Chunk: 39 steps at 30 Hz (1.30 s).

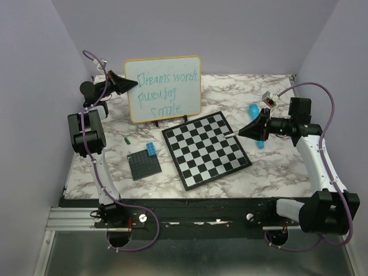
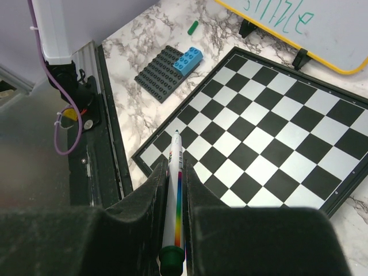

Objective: Write a sentence on the whiteboard
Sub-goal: Put down the whiteboard on the whiteboard stand.

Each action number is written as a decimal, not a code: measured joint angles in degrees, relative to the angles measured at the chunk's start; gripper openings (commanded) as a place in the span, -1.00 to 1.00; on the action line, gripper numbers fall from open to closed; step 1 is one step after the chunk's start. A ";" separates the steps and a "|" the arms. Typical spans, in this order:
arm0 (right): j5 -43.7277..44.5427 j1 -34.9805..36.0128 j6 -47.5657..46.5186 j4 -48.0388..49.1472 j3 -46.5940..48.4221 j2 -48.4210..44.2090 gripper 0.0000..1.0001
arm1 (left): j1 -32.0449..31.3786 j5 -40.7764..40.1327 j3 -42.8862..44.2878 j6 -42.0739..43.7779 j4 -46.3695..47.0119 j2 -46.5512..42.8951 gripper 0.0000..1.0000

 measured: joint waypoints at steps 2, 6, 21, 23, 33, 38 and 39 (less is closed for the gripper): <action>0.00 0.00 0.20 0.00 0.00 0.22 -0.99 | 0.00 -0.02 0.28 0.07 -0.28 0.44 -1.00; 0.00 0.00 0.55 0.00 0.00 0.52 -0.99 | -0.02 -0.02 1.57 0.13 -0.98 1.60 -1.00; 0.00 0.00 1.40 0.04 -0.11 2.14 -0.99 | -0.13 2.21 5.95 1.05 -2.08 3.17 -1.00; 0.00 0.00 1.46 0.07 -0.15 2.36 -0.99 | -0.13 2.16 5.97 1.07 -2.08 3.56 -1.00; 0.00 0.00 1.57 0.13 -0.24 3.13 -0.99 | 0.22 1.79 5.95 0.94 -2.19 4.90 -0.91; 0.00 0.00 1.60 0.15 -0.24 3.13 -0.99 | 0.26 0.85 3.67 1.07 -2.08 4.81 -0.71; 0.00 0.00 1.57 0.15 -0.24 3.13 -0.99 | 0.26 0.48 2.86 1.20 -2.03 4.74 -0.70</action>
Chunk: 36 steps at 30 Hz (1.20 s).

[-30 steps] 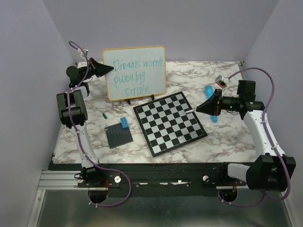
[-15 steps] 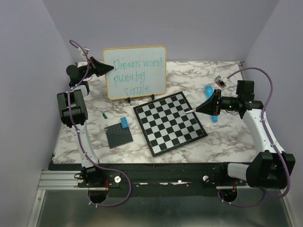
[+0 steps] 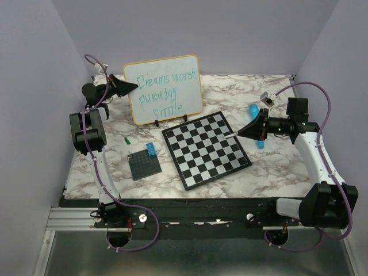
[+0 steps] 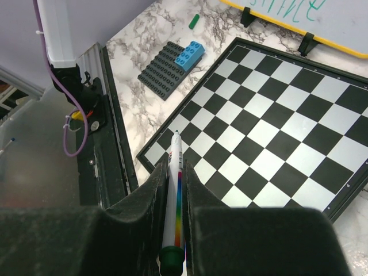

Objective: Write a sentence on the whiteboard
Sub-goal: Put down the whiteboard on the whiteboard stand.

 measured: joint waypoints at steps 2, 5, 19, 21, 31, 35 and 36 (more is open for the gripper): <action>0.00 0.00 0.00 0.00 0.00 0.00 -0.99 | 0.11 -0.79 -1.81 1.57 0.17 0.00 -0.64; 0.00 0.00 0.00 0.00 0.00 0.00 -0.99 | 0.39 -1.57 -3.91 3.37 0.44 -0.17 -0.60; -0.02 0.00 0.00 0.00 0.00 -0.09 -0.99 | 1.40 -1.57 -8.79 11.67 2.62 -1.42 -0.28; -0.02 0.00 0.00 0.00 0.00 -0.09 -0.99 | 1.66 -1.42 -9.35 13.05 2.71 -1.42 -0.22; 0.00 0.00 0.00 0.00 0.00 -0.13 -0.99 | 1.97 -0.17 -9.75 18.58 3.61 -1.42 0.09; 0.00 0.00 0.00 0.00 0.00 -0.13 -0.99 | 2.12 -0.07 -10.10 19.19 3.61 -1.42 0.30; -0.02 0.00 0.00 0.00 0.00 -0.13 -0.99 | 2.14 -0.07 -10.23 19.26 3.63 -1.42 0.40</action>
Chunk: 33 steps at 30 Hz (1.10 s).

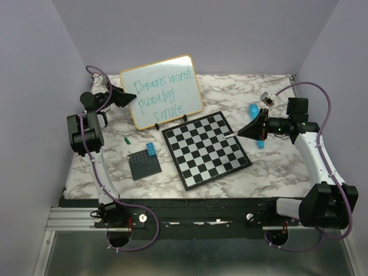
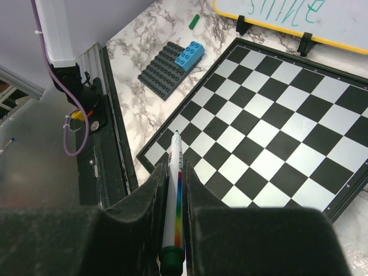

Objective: Write a sentence on the whiteboard
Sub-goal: Put down the whiteboard on the whiteboard stand, then pick up the pen cap from the corner of the board.

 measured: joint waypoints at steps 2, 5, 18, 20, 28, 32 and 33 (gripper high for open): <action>0.02 0.00 0.00 0.00 0.00 0.00 -0.99 | 0.11 0.00 -0.26 0.22 -0.04 0.00 0.45; 0.00 0.00 0.00 0.00 0.00 0.00 -0.99 | 0.28 0.02 -0.66 0.35 0.00 0.00 0.84; 0.00 0.00 -0.63 -0.24 0.00 -0.04 -0.99 | 2.58 -4.26 -10.80 2.51 0.02 -6.29 0.97; 0.00 0.00 -1.38 -0.68 0.00 -0.15 -0.99 | 3.69 -6.10 -13.33 1.90 0.11 -9.40 0.97; 0.02 0.00 -5.29 -4.02 0.04 -2.36 -0.99 | 12.70 -21.16 -31.19 -7.85 0.66 -23.17 0.97; 0.02 0.00 -6.95 -5.73 0.13 -3.58 -0.99 | 15.04 -29.86 -36.76 -7.06 -9.90 -33.64 0.97; 0.02 0.00 -7.28 -5.95 0.15 -3.91 -0.99 | 14.19 -31.74 -35.41 -4.90 -16.50 -37.03 0.97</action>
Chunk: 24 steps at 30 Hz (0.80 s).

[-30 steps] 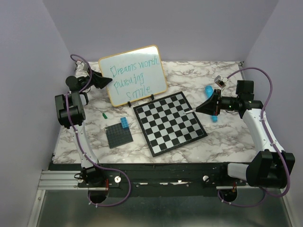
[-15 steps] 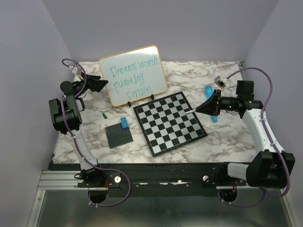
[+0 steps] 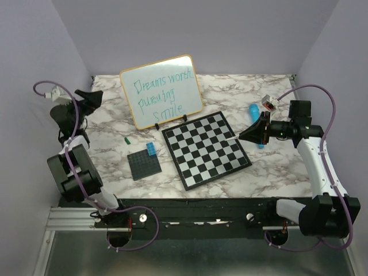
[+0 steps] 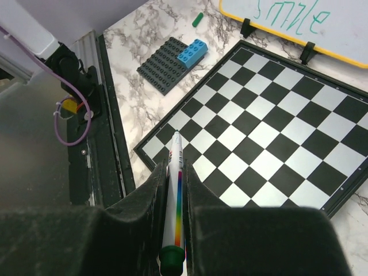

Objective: Write a sentence on the whiteboard
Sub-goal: Pick up the pen cap from the corner of the board.

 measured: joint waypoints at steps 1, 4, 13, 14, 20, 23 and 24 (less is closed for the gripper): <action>0.00 0.00 -0.24 -0.13 0.00 -0.35 -0.99 | -1.46 -2.36 2.62 2.71 -8.46 -3.61 0.97; 0.02 0.00 -0.48 -0.28 0.00 -1.62 -0.99 | -6.01 -9.31 9.33 10.14 -25.90 -11.91 0.97; 0.02 0.00 -0.44 -0.26 0.00 -3.43 -0.99 | -13.22 -20.50 11.78 18.97 -57.57 -25.66 0.97; 0.02 0.00 -0.44 -0.26 0.00 -3.43 -0.99 | -13.68 -20.92 12.00 19.02 -60.89 -24.83 0.97; 0.02 0.00 -0.42 -0.22 0.00 -3.50 -0.99 | -22.56 -29.14 11.04 19.91 -75.65 -19.17 0.49; 0.02 0.00 -0.42 -0.22 0.00 -3.50 -0.99 | -24.28 -32.15 10.86 19.96 -78.71 -15.87 0.24; 0.02 0.00 -0.42 -0.22 0.00 -3.50 -0.99 | -24.57 -33.33 10.86 19.98 -79.56 -14.40 0.19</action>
